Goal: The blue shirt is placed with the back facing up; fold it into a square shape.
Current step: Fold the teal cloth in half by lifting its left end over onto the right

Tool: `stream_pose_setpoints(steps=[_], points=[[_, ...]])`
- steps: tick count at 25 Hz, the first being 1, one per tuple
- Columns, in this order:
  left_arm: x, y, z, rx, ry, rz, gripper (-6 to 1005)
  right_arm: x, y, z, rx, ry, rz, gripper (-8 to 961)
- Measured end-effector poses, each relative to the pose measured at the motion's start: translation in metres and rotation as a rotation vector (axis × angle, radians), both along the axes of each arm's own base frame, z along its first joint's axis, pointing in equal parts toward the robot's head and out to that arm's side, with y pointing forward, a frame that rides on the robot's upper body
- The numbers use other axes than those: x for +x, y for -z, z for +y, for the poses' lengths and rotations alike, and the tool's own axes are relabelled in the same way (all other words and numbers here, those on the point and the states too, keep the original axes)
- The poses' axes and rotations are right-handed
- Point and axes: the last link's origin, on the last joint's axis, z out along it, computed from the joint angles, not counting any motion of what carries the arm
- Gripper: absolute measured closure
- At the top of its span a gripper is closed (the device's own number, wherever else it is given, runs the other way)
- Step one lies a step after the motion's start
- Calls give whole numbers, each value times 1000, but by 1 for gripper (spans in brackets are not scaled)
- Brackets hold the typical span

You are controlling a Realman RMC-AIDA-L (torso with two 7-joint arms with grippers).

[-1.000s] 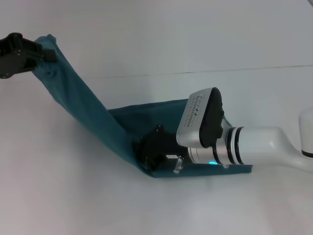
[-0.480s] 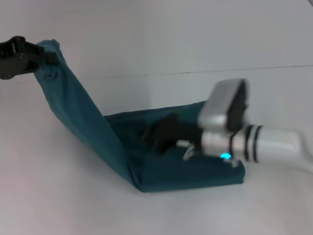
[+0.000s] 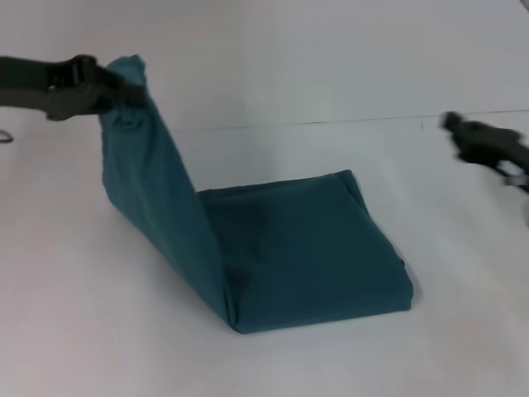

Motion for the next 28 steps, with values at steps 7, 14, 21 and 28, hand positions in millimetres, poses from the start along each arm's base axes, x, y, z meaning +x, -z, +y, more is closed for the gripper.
stream_pose_setpoints(steps=[7,14,21,28], points=[[53,40,6,-75,127,18,879,48,-47,-34,137,112,54,954],[110,132,-16,-170,375,158,878,62,-59,-45,169,152,64,954],[118,226,-45,-248,497,307,872,66,-65,-46,181,160,60,954],[119,251,-57,-221,470,311,848,65,-67,-44,187,156,59,955]])
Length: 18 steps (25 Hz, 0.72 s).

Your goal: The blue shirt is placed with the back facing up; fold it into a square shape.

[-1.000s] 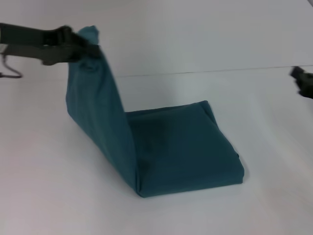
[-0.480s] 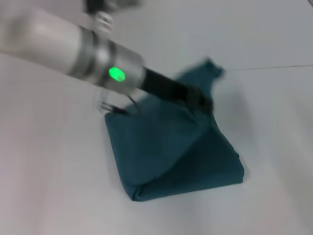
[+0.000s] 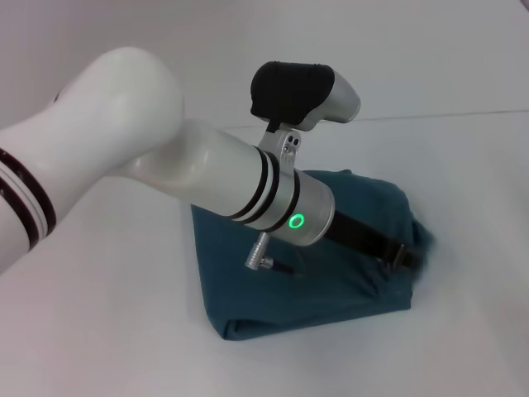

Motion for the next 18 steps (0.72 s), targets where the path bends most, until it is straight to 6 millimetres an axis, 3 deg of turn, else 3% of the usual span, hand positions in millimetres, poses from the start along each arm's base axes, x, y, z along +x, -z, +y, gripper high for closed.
stream_pose_setpoints(steps=[10,14,18], points=[[7,-12,0,-17,-25,-59,515,-7,3,2,-20,-39,-9,954],[-7,-45,9,2,-38,-146,385,-16,4,-1,-84,-107,-35,954],[-43,-81,13,49,-55,-239,284,-34,1,-3,-193,-201,-101,955]])
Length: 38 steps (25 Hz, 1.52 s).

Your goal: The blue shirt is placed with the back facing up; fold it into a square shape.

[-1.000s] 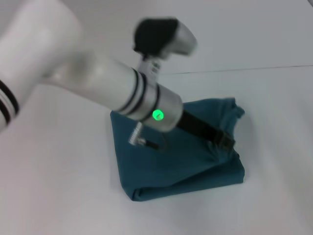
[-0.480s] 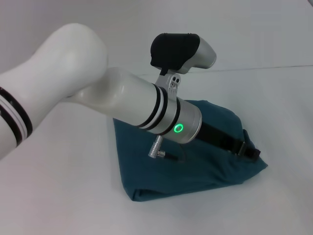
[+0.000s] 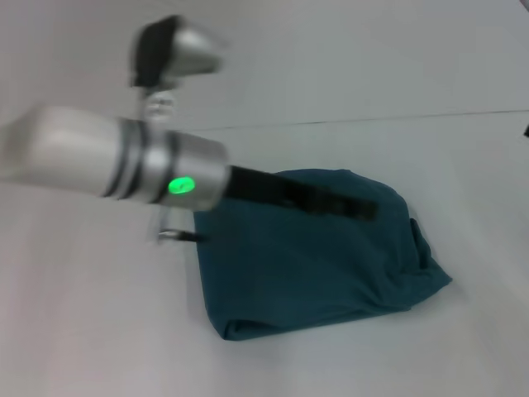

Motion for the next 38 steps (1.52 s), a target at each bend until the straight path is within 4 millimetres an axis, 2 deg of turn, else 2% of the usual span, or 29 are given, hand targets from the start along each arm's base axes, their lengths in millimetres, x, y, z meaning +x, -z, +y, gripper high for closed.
stream_pose_setpoints(steps=[3,6,8,10,11,14,21,22,27,33,34,35,37,38], points=[[-36,-22,-2,67,-20,-44,209,-19,-4,-3,-78,-83,-29,955],[-67,-32,-9,121,-35,-54,111,-41,-9,-5,-164,-157,-65,954],[-79,-32,-14,138,-33,-54,45,-55,-6,-7,-242,-200,-107,954],[-89,-29,-21,145,-22,-48,47,-70,-2,-9,-327,-248,-167,953],[-94,-26,-26,145,-4,-40,47,-82,1,-11,-423,-272,-225,953],[-99,-26,-31,132,18,-36,49,-93,-2,-10,-498,-253,-261,923],[-116,-48,-50,140,134,-77,51,-147,-12,0,-838,-151,-358,853],[-123,-49,-57,139,156,-95,51,-157,-6,6,-921,-64,-411,843],[-134,-45,-63,137,131,-103,52,-165,9,21,-966,105,-528,793],[-141,-42,-69,126,119,-107,53,-177,34,29,-970,136,-617,627],[-141,-42,-70,127,121,-106,54,-181,43,31,-971,125,-631,596],[-141,-41,-70,126,120,-107,54,-181,43,31,-971,125,-631,673],[-141,-38,-71,114,115,-112,54,-181,64,34,-997,133,-667,827],[-141,-38,-71,114,115,-112,54,-181,64,34,-997,133,-667,852]])
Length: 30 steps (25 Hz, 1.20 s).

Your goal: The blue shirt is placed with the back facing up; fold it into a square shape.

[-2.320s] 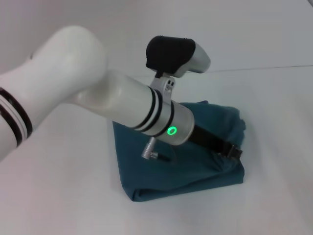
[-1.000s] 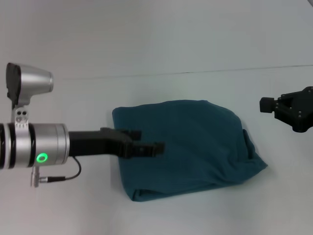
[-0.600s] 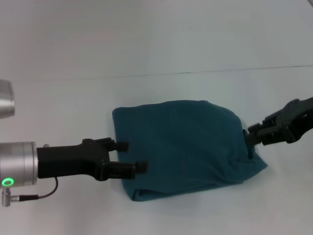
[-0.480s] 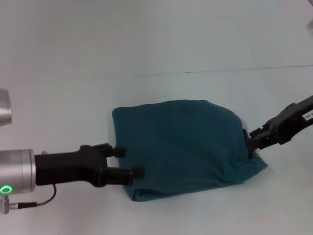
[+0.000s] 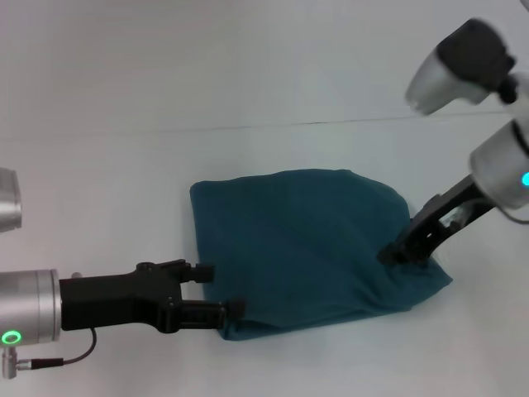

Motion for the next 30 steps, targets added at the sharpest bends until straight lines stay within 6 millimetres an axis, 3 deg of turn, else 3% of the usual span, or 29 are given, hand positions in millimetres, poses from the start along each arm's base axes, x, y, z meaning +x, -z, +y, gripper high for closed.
stream_pose_setpoints(steps=[5,20,26,30], points=[[0,2,0,-8,0,-1,56,10,26,2,-26,19,-62,954],[0,7,0,-21,-16,-15,59,52,34,8,54,99,-203,954],[0,7,0,-22,-17,-16,60,54,27,11,104,108,-184,939],[0,7,0,-21,-17,-14,61,42,6,12,134,99,-87,930]])
